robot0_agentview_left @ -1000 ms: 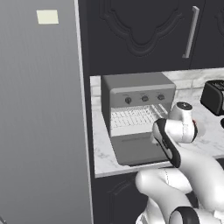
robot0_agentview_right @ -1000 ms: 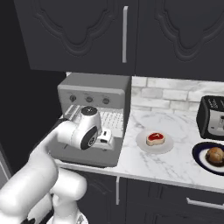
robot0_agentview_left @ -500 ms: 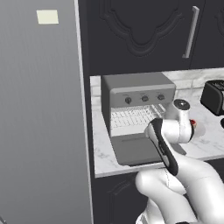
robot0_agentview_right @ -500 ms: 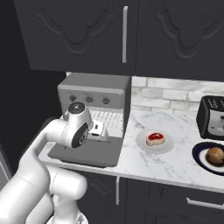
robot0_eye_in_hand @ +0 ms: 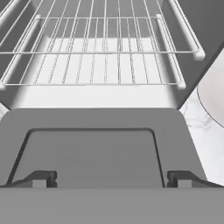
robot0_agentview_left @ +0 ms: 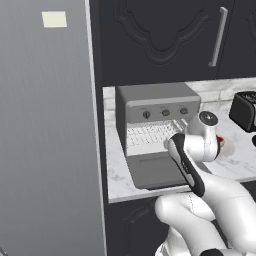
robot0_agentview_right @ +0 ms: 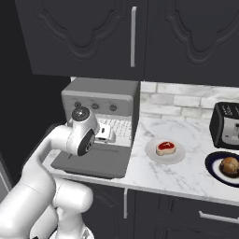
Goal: Open the toaster oven door. Place the bread on the top rack in the toaster oven and place the steak on the bottom rack.
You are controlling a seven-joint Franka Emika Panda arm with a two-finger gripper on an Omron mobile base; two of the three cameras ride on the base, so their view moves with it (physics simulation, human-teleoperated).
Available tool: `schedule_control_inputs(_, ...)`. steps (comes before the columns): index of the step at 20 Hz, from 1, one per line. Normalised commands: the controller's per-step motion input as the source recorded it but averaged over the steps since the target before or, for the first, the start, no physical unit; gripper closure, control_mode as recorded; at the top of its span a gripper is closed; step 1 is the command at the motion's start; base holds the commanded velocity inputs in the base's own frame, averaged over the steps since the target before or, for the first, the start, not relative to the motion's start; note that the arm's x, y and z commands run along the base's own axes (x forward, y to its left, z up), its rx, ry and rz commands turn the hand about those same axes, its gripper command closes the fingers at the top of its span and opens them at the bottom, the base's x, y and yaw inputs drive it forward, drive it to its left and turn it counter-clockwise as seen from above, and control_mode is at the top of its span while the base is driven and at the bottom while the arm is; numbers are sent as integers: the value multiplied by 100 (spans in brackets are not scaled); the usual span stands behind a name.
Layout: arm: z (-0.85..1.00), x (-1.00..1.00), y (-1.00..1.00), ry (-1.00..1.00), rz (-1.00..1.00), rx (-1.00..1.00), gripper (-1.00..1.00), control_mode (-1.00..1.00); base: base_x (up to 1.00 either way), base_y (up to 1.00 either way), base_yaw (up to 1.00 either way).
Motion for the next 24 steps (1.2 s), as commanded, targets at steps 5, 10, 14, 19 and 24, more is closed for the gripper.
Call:
schedule_control_inputs(5,1,11,3,-13,0,0,-100,-100,0,0,0)
schedule_control_inputs(10,0,22,3,-5,0,0,-100,-100,0,0,0)
schedule_control_inputs(14,0,24,12,0,0,0,-100,-100,0,0,0)
schedule_control_inputs(19,0,26,17,0,0,0,-100,-100,0,0,0)
schedule_control_inputs(24,-3,25,9,-2,0,0,-100,-100,0,0,0)
